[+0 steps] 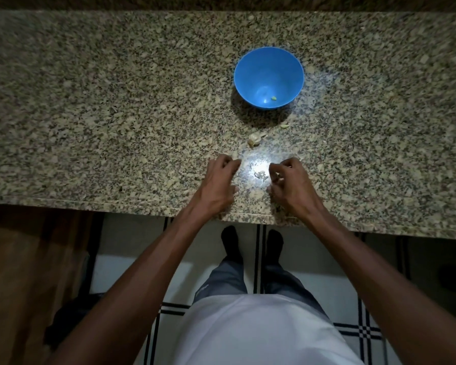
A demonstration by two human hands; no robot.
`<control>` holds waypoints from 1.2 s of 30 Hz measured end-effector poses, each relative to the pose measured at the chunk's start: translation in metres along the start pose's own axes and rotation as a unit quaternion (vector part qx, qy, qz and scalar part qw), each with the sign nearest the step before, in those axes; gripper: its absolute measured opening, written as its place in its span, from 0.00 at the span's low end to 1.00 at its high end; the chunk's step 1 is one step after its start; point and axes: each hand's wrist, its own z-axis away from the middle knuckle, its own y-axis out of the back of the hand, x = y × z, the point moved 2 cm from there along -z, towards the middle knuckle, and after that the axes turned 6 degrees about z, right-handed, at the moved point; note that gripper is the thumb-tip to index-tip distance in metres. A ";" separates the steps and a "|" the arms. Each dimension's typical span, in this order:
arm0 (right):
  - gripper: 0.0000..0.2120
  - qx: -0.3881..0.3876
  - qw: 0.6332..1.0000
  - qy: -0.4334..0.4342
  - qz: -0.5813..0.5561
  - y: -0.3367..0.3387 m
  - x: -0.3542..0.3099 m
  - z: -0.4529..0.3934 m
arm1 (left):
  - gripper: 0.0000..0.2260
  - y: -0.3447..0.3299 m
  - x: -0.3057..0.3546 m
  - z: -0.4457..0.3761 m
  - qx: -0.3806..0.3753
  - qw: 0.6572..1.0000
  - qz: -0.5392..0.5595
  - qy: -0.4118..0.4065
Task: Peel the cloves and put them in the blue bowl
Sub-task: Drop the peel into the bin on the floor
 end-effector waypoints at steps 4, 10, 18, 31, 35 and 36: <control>0.13 0.002 1.000 -0.022 -0.020 -0.024 -0.023 -0.004 | 0.23 -0.007 0.013 -0.013 -0.005 0.997 -0.021 -0.077; 0.05 0.075 0.997 0.011 0.025 -0.027 -0.035 -0.005 | 0.03 -0.011 0.013 -0.009 0.042 0.990 -0.079 -0.105; 0.11 0.082 0.994 0.067 0.037 -0.034 -0.031 -0.002 | 0.11 -0.040 0.012 0.014 0.157 0.983 -0.081 -0.041; 0.04 -0.177 0.877 -0.046 -0.445 -0.055 -0.153 -0.021 | 0.05 0.050 -0.066 0.118 0.381 0.712 0.533 0.254; 0.04 -0.282 0.856 0.016 -0.434 -0.129 -0.258 0.008 | 0.05 0.081 -0.124 0.211 0.459 0.619 0.582 0.262; 0.04 -0.301 0.855 0.020 -0.422 -0.153 -0.285 0.020 | 0.06 0.088 -0.143 0.242 0.477 0.596 0.588 0.267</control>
